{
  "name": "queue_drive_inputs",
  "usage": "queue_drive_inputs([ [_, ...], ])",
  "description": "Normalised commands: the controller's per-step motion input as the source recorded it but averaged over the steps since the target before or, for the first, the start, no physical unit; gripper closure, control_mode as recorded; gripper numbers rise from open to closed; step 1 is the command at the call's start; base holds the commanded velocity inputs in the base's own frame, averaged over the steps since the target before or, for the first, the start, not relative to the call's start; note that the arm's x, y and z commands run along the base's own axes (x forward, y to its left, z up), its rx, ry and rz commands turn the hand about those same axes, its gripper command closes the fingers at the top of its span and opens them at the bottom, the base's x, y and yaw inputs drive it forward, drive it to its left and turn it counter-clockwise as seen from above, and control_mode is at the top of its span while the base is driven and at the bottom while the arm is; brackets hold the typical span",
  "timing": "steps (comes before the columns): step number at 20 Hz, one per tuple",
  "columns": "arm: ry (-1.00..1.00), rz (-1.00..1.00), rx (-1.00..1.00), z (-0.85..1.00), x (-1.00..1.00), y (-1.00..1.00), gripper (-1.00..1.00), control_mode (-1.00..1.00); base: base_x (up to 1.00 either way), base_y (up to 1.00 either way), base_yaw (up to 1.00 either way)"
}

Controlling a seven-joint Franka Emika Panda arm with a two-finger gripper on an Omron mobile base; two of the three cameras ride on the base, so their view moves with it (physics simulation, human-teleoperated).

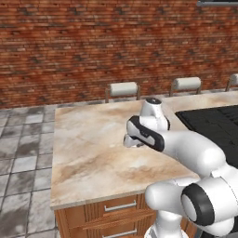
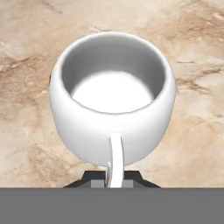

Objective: Clear the mugs and bowl far away from the sink.

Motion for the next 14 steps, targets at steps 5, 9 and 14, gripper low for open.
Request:
queue_drive_inputs([
  [5, -0.04, 0.00, 0.00, -0.30, 0.36, 0.00, 1.00, -1.00, 0.00, 0.00, 0.00],
  [9, 0.00, 0.00, 0.00, -0.19, 0.48, 0.00, 1.00, -1.00, 0.00, 0.00, 0.00],
  [14, 0.00, 0.00, 0.00, -0.17, 0.42, 0.00, 1.00, -1.00, 0.00, 0.00, 0.00],
])
